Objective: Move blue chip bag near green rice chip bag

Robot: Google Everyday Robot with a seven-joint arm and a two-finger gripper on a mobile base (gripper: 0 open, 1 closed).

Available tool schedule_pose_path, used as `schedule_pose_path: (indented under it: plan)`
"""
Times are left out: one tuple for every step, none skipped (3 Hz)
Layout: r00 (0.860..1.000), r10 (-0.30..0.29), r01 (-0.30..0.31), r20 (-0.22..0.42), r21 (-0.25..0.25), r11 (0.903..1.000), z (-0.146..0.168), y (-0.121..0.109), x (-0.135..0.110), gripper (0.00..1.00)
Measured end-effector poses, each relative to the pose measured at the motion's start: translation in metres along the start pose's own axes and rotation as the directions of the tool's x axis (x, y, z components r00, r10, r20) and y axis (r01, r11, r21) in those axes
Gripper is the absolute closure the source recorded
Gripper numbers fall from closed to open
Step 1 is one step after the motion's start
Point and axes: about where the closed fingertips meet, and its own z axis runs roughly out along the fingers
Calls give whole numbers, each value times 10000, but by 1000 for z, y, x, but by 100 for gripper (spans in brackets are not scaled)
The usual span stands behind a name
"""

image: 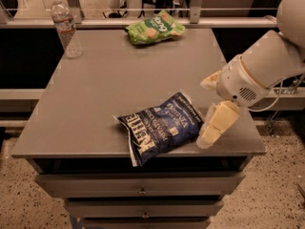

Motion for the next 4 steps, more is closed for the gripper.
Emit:
schedule_pose_path:
  plan:
    - [9976,50,-26,684,-344,9994,15,1,-6,0]
    - [9939,226,-181,1078,-429,9989,27,0,-5,16]
    - [9911,383,-335,1274,-394,9987,29,-2,0,39]
    - [9892,477,-451,1384,-220,9987,24,-8,3,63]
